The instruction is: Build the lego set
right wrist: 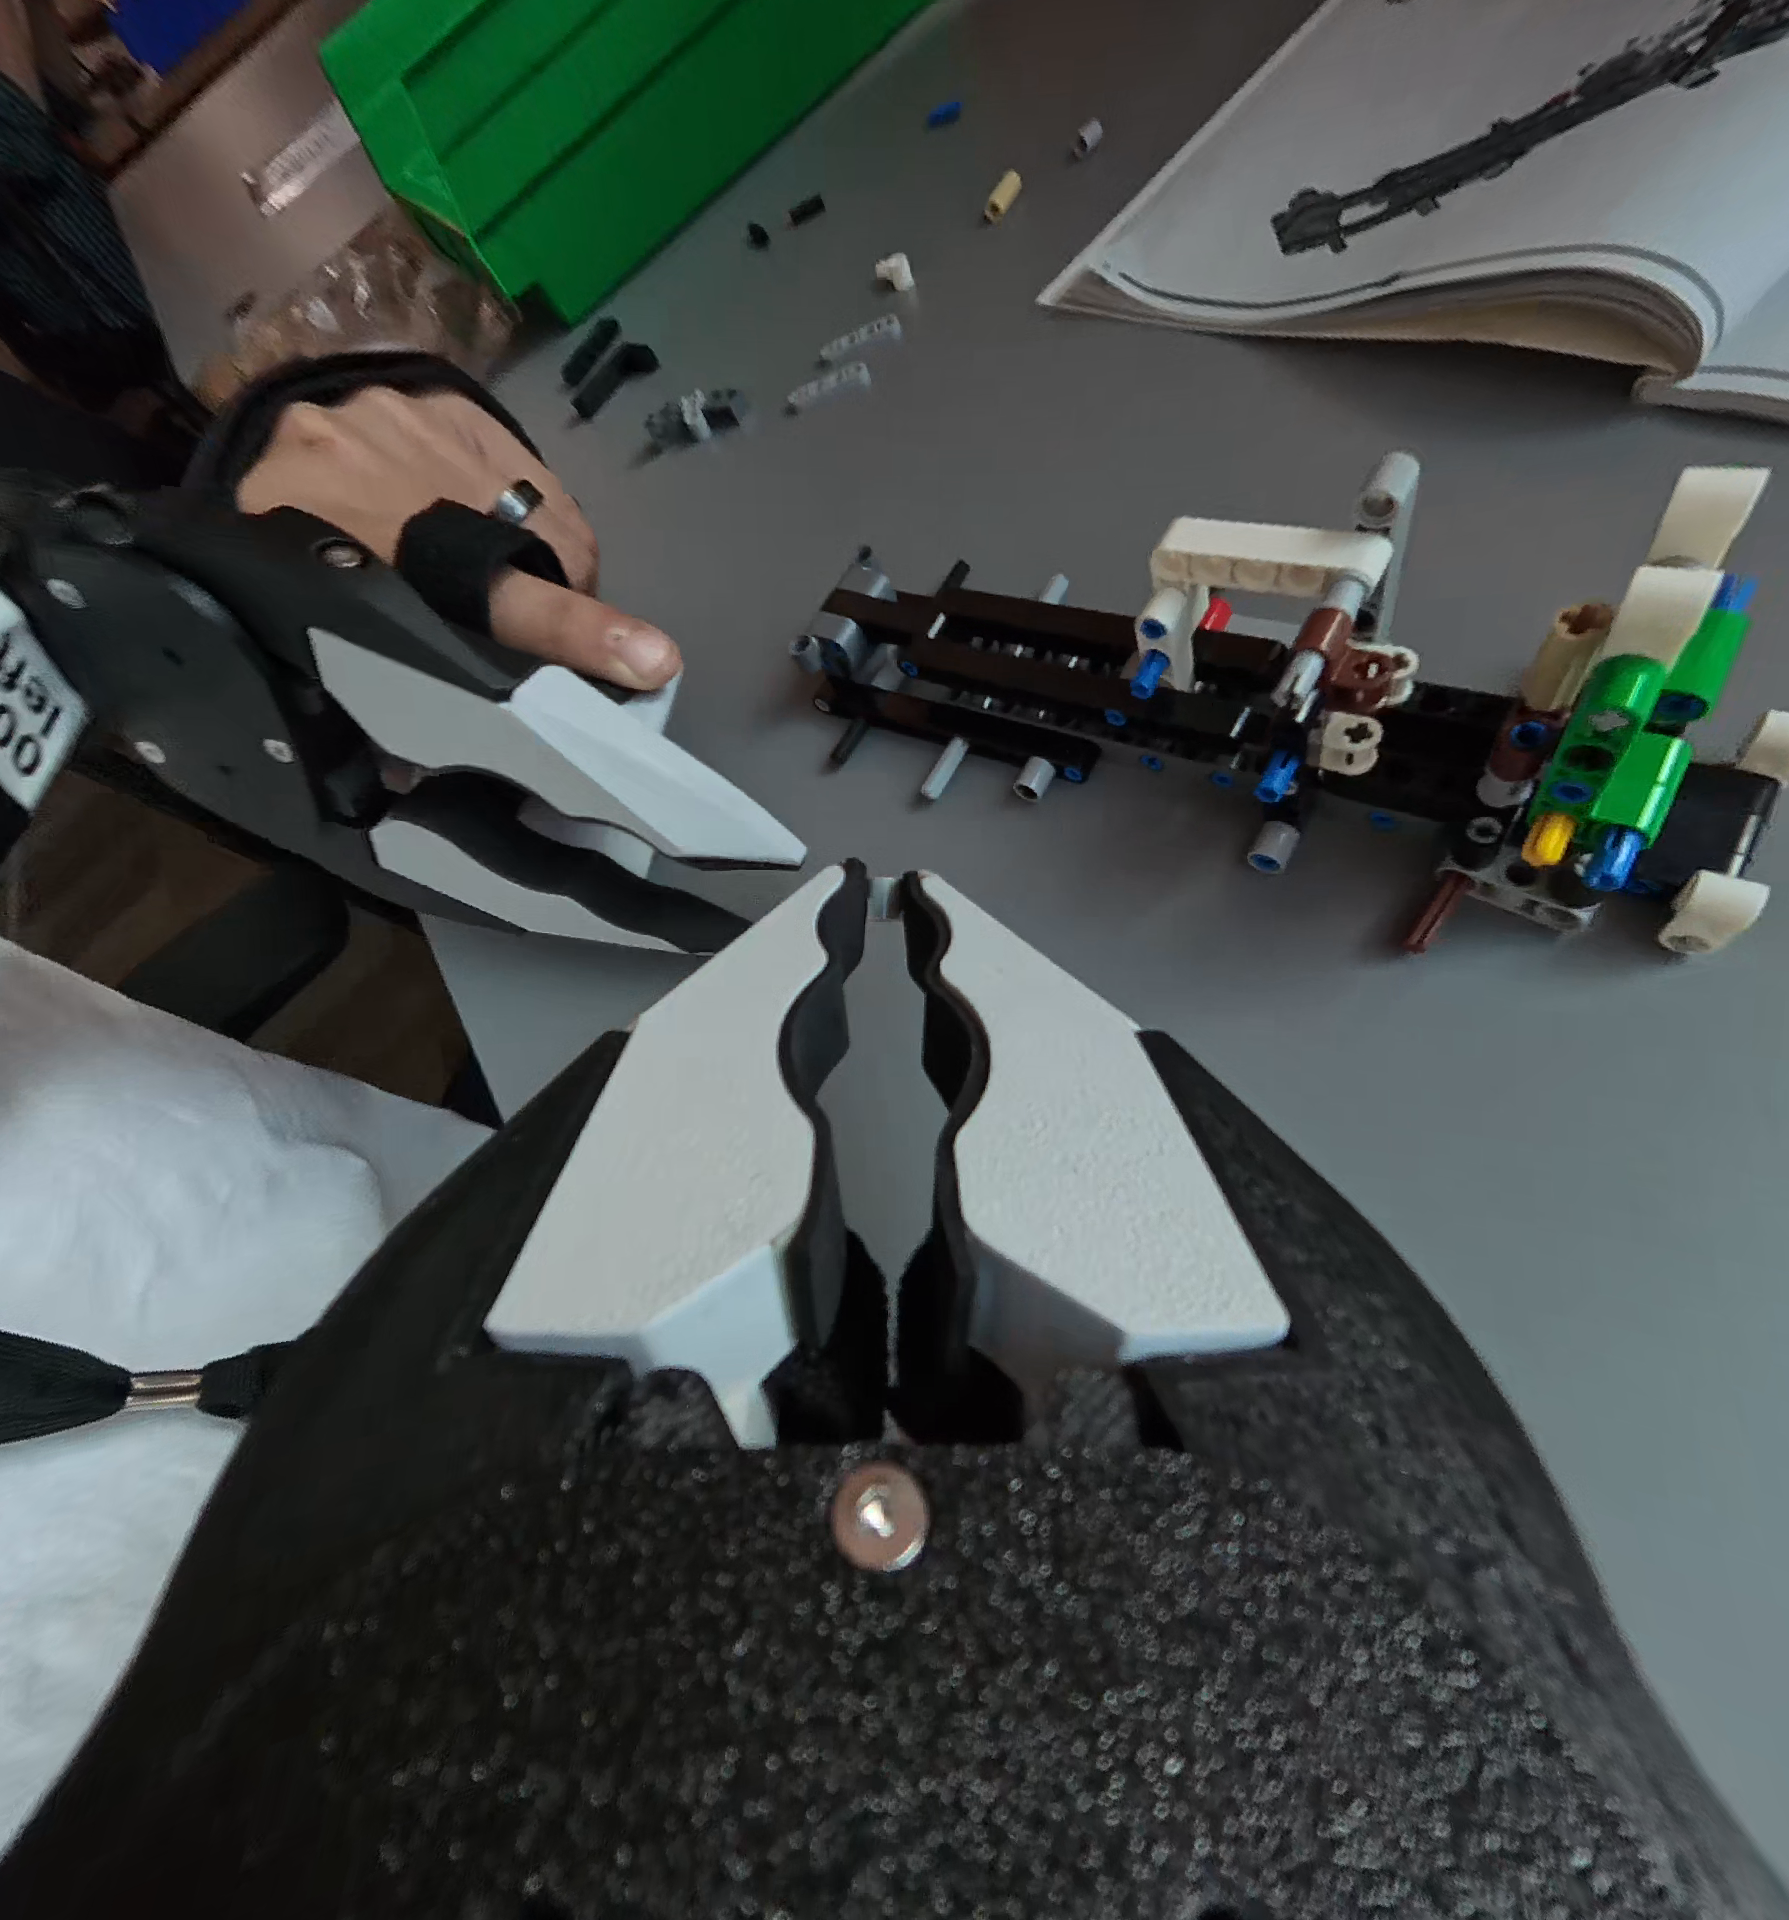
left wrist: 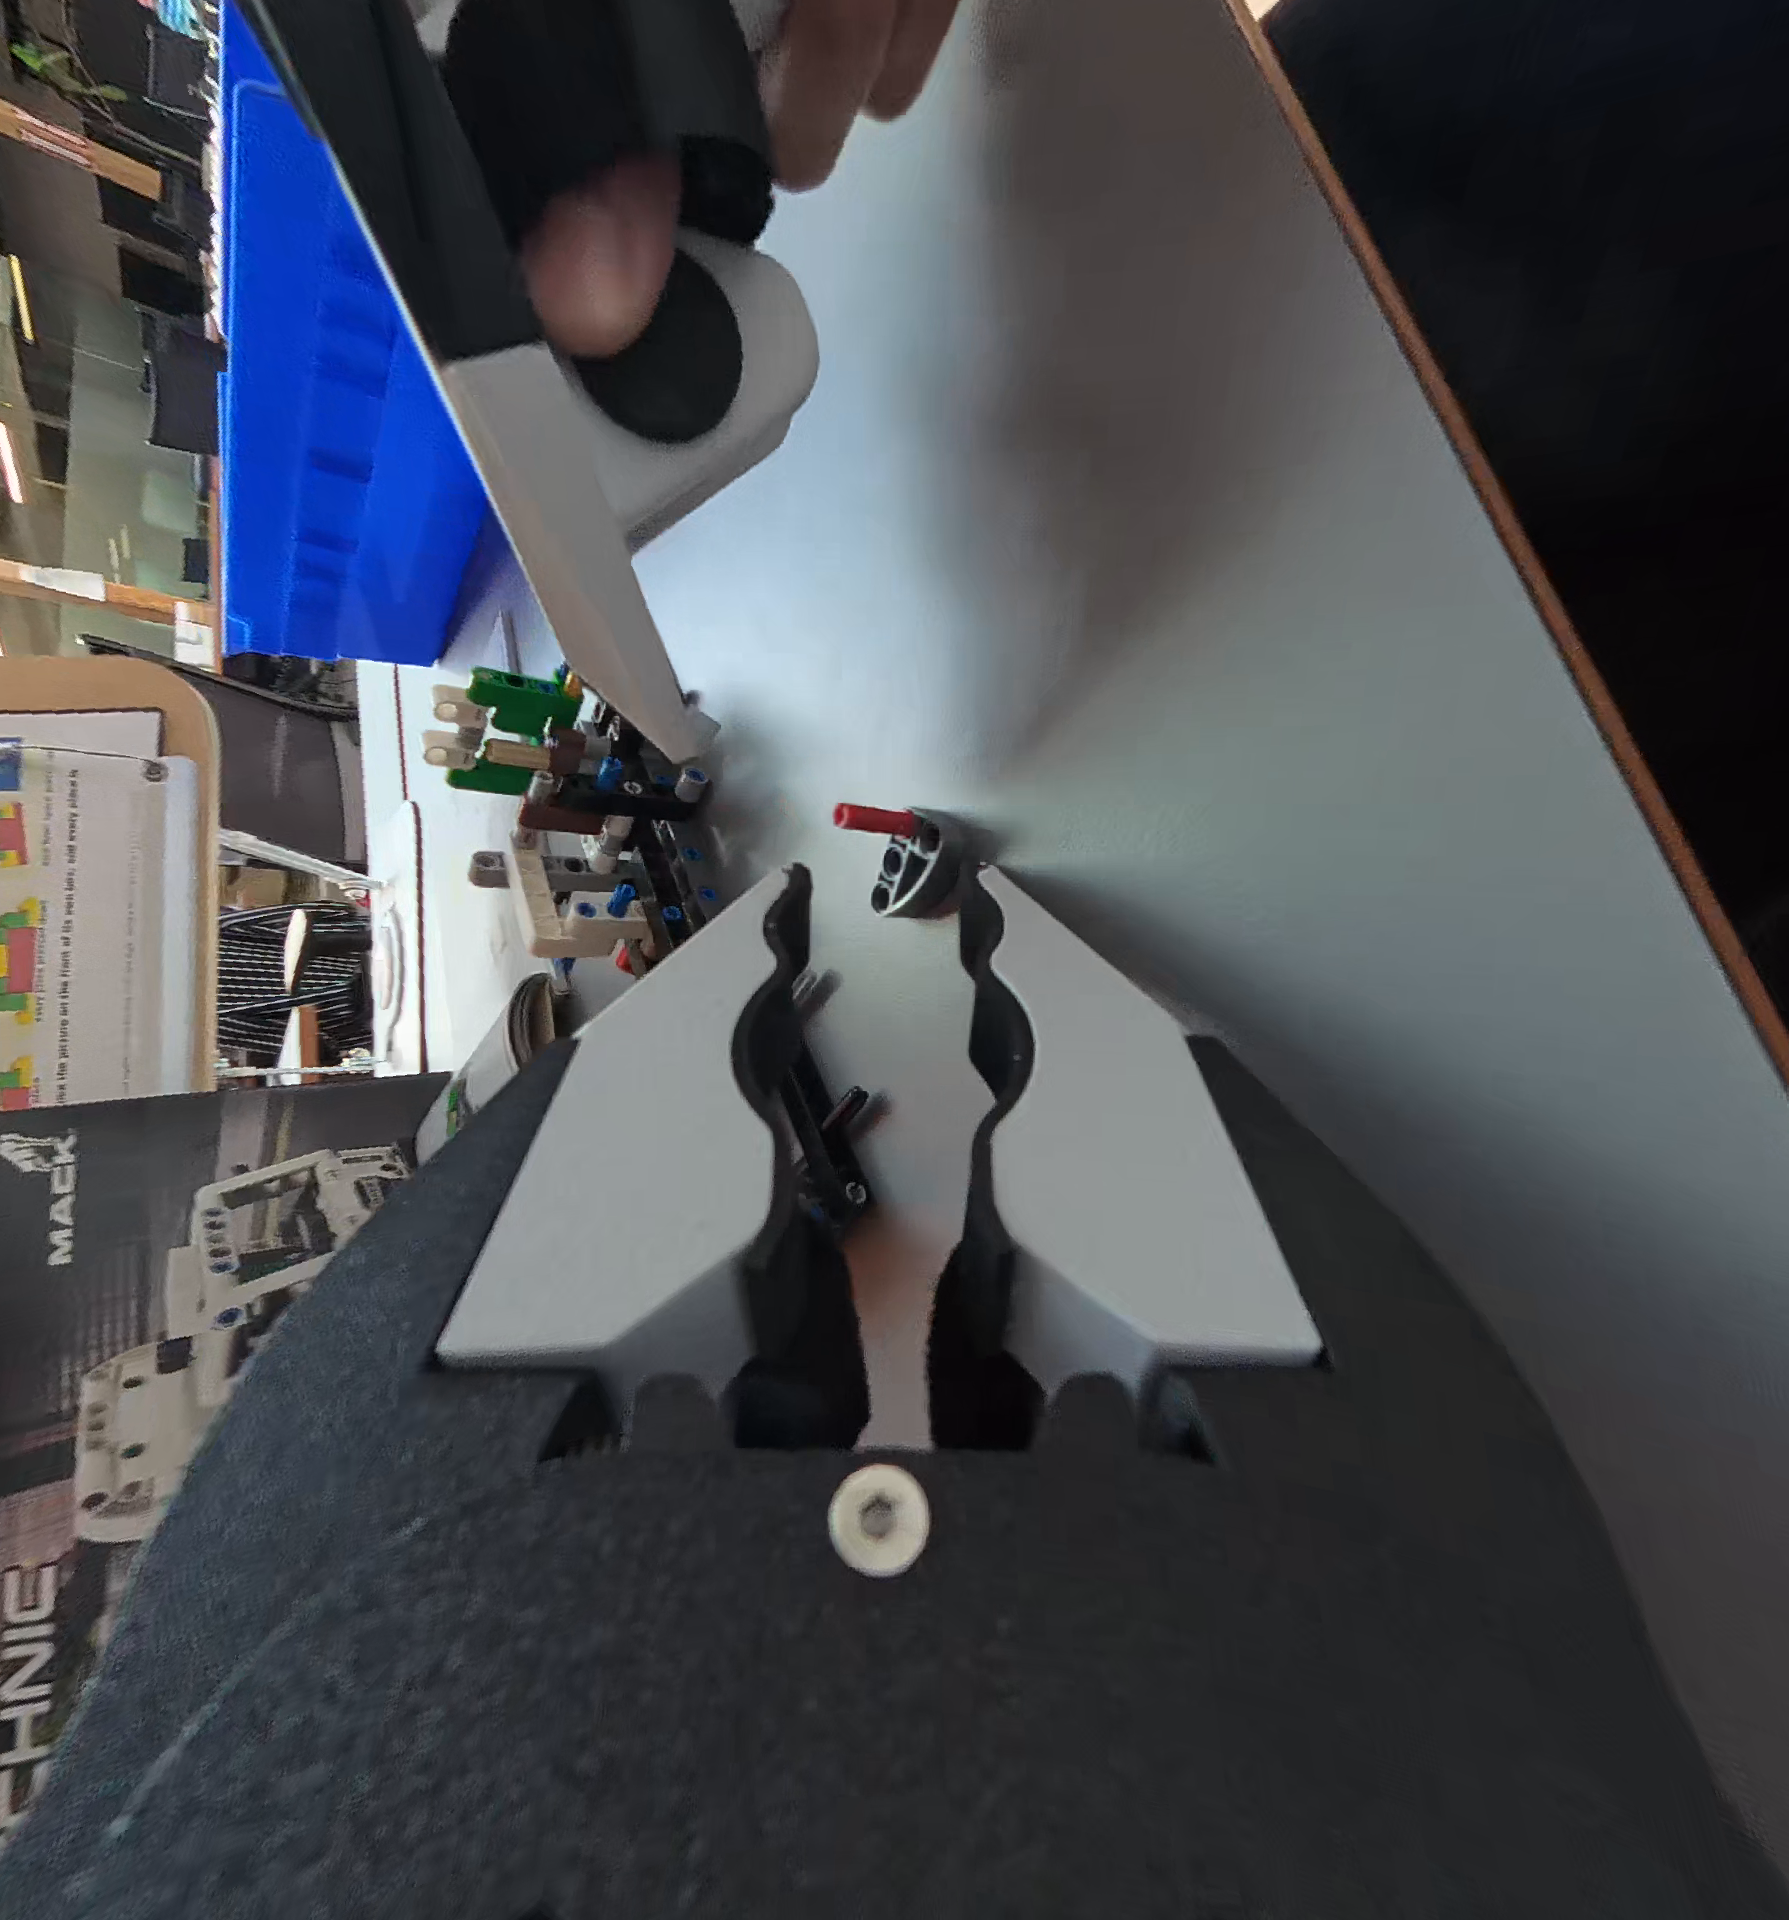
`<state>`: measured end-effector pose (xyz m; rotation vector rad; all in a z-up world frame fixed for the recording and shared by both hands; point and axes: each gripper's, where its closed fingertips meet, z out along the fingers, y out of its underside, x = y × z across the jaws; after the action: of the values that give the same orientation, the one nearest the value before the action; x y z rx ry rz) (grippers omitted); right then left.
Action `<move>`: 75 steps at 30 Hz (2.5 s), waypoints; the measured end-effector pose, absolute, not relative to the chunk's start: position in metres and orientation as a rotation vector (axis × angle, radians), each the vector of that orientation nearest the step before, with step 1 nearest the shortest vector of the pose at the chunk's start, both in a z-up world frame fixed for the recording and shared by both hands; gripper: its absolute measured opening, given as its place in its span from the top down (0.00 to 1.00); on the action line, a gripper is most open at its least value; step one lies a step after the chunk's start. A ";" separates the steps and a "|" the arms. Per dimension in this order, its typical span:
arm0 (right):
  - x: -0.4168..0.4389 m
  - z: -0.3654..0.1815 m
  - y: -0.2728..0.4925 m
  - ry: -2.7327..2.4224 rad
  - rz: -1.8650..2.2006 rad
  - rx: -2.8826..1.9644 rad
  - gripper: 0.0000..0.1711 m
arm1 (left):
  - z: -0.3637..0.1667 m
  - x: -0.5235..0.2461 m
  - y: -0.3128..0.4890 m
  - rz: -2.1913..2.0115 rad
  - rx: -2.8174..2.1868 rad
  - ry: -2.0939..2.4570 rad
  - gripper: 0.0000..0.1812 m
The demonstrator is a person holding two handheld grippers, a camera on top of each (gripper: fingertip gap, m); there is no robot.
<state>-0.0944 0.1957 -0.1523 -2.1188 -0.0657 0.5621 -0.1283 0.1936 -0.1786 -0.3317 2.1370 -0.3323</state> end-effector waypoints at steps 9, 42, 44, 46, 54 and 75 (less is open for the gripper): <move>-0.123 -0.105 0.196 -0.067 0.727 -1.753 0.97 | -0.120 -0.129 0.180 -1.141 -0.805 2.082 0.83; -0.117 -0.099 0.200 0.054 1.048 -1.664 0.96 | -0.098 -0.126 0.197 -0.835 -0.467 1.849 0.97; -0.106 -0.103 0.200 0.081 1.004 -1.694 0.92 | -0.100 -0.124 0.200 -0.881 -0.527 1.866 0.97; -0.100 -0.112 0.198 0.057 0.903 -1.768 0.88 | -0.109 -0.122 0.203 -0.932 -0.629 1.920 0.97; -0.123 -0.166 0.179 -0.269 0.310 -2.147 0.86 | -0.149 -0.123 0.199 -1.043 -0.922 2.114 0.97; -0.142 -0.133 0.183 -0.177 0.852 -1.930 0.97 | -0.135 -0.132 0.177 -0.487 -0.118 1.854 0.97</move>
<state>-0.1417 0.1831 -0.1328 -1.9296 -0.1767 0.8521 -0.1320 0.1769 -0.1348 -0.1179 1.8543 -0.4867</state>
